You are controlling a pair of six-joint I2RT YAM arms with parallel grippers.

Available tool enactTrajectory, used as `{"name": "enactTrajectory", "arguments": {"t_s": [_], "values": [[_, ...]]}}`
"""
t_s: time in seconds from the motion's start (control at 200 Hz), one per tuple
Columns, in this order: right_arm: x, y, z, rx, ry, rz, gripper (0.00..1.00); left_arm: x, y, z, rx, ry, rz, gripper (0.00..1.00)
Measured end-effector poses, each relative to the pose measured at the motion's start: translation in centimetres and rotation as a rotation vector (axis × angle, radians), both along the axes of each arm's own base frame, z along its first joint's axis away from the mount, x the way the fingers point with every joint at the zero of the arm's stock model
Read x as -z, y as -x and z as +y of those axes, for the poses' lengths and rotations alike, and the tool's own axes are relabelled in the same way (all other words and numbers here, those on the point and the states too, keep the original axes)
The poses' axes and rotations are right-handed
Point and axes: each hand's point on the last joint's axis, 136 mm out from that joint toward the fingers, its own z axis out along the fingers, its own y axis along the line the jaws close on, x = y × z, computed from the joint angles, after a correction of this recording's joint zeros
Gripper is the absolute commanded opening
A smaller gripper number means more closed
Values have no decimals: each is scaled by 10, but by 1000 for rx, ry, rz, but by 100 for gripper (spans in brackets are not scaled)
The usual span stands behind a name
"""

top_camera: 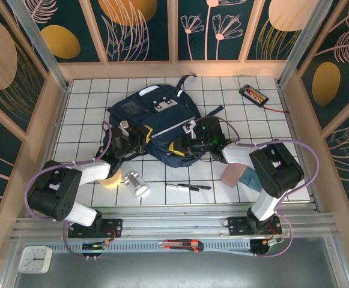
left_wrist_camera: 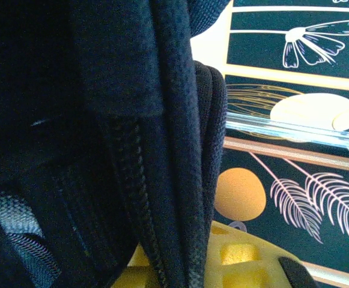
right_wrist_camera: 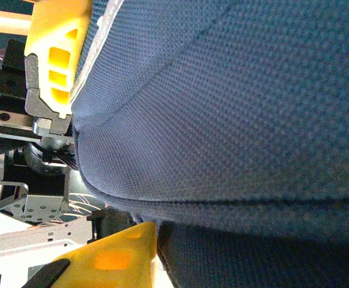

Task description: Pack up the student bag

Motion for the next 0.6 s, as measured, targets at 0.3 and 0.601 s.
{"name": "enactTrajectory", "arguments": {"t_s": [0.3, 0.601], "values": [[-4, 7, -4, 2, -8, -11, 27, 1, 1, 0, 0, -1, 3, 0], [-5, 10, -6, -1, -14, -17, 27, 0, 1, 1, -3, -1, 0, 0]]}}
